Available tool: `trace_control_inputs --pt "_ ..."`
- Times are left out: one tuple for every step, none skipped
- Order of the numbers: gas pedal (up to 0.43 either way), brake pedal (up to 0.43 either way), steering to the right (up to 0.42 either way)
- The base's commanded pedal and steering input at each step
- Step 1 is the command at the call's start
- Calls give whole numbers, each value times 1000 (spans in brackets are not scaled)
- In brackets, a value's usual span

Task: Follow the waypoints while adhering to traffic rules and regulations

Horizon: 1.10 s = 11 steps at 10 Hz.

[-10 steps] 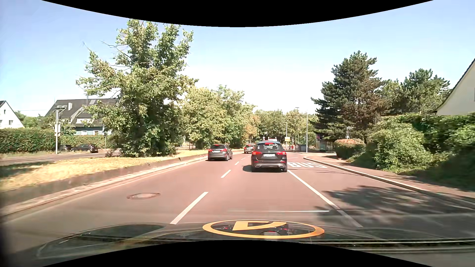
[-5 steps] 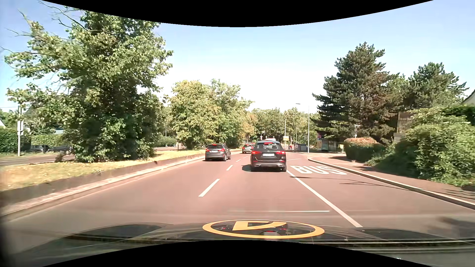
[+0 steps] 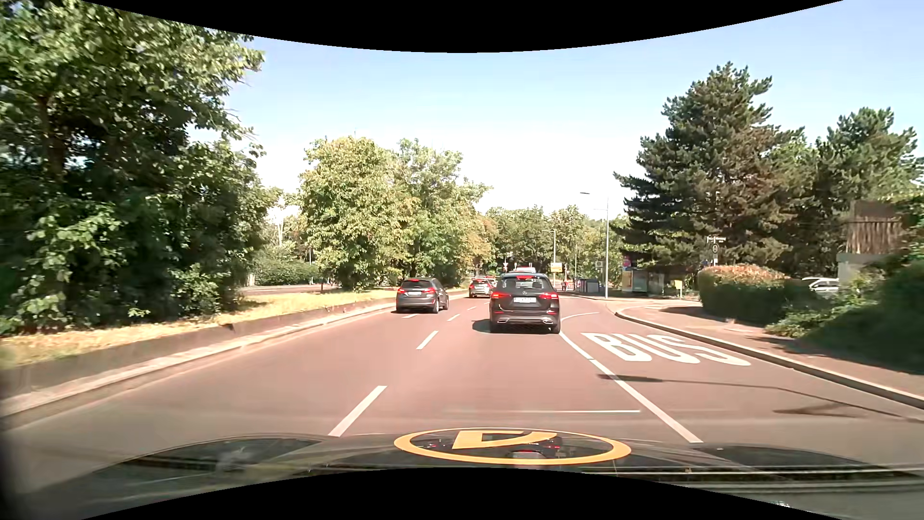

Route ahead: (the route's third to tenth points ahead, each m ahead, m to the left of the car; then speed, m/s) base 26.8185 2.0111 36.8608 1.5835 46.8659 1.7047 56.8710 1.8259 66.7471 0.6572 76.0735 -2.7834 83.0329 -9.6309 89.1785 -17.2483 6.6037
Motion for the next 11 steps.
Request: trace_control_inputs --pt "0 0 13" --pt "0 0 13" --pt "0 30 13" --pt "0 85 13" --pt "0 140 13" --pt "0 171 13" --pt "0 183 13" --pt "0 189 15" --pt "0 195 19" --pt "0 195 22" --pt "0 195 25"
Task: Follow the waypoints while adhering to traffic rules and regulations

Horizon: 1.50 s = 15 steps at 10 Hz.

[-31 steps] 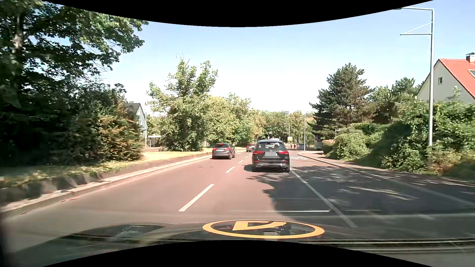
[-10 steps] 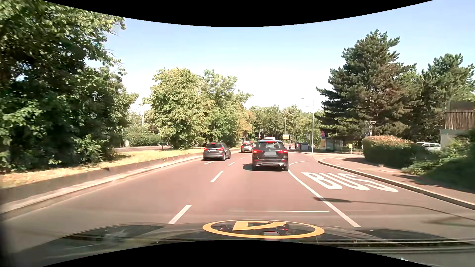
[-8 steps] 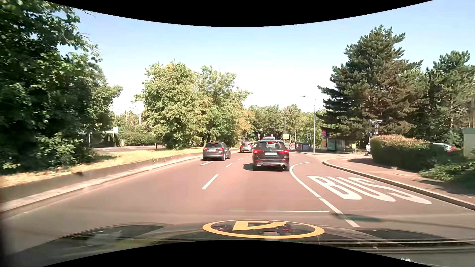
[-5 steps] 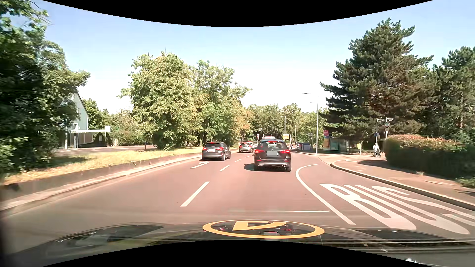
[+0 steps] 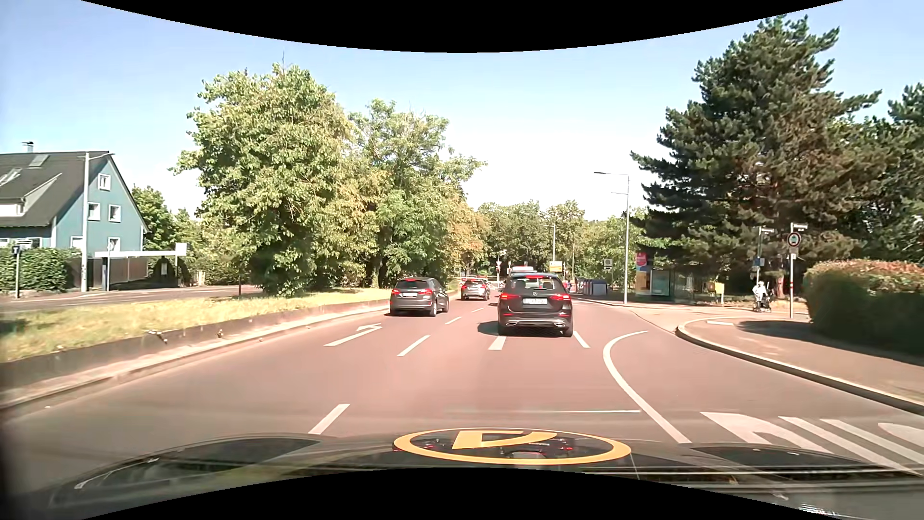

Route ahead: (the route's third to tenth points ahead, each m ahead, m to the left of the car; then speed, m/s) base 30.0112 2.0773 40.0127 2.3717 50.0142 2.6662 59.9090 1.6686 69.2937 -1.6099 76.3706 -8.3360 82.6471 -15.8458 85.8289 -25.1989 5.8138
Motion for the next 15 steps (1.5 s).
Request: trace_control_inputs --pt "0 195 25" --pt "0 189 25" --pt "0 189 25" --pt "0 189 25" --pt "0 189 26" --pt "0 189 26" --pt "0 189 26" --pt "0 183 26" --pt "0 159 26" --pt "0 152 28" --pt "0 152 28" --pt "0 159 28" --pt "0 159 28" --pt "0 159 28" --pt "0 165 28"
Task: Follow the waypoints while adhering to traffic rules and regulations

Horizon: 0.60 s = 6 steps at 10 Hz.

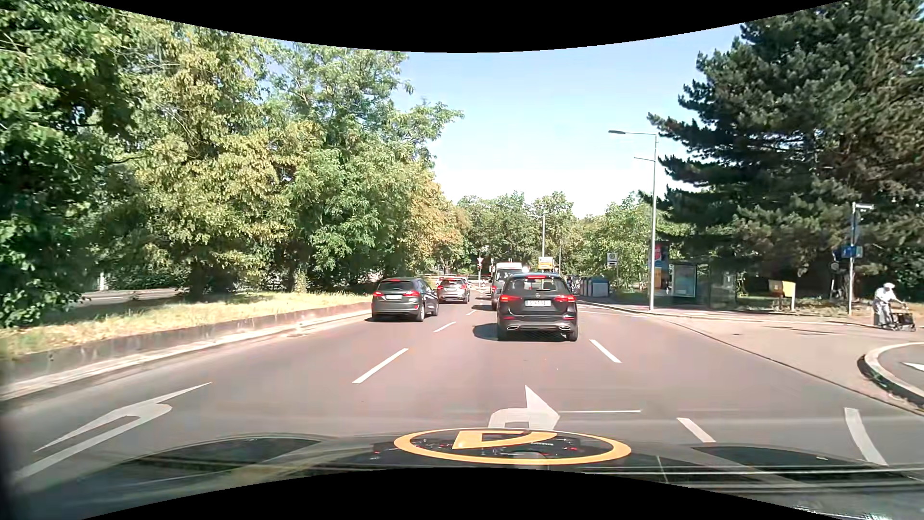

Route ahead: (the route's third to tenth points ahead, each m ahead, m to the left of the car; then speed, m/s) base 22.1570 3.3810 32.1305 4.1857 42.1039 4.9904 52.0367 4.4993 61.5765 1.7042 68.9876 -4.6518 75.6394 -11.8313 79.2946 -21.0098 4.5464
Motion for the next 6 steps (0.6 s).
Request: trace_control_inputs --pt "0 165 28" --pt "0 165 25" --pt "0 177 25" --pt "0 189 25" --pt "0 195 25" --pt "0 195 25"
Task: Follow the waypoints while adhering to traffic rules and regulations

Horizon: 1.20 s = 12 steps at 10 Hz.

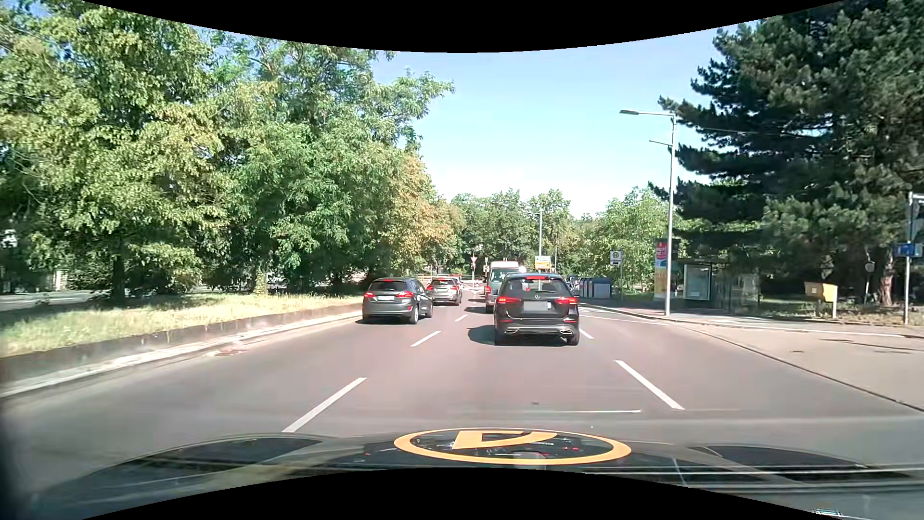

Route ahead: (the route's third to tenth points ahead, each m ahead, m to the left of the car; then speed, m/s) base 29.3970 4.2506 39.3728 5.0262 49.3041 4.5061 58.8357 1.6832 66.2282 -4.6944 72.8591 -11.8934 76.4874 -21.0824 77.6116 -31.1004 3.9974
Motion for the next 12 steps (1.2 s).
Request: trace_control_inputs --pt "0 195 24" --pt "0 195 25" --pt "0 195 25" --pt "0 195 25" --pt "0 201 25" --pt "0 213 25" --pt "0 213 27" --pt "0 220 28" --pt "0 220 28" --pt "0 220 29" --pt "0 213 30" --pt "0 207 30"
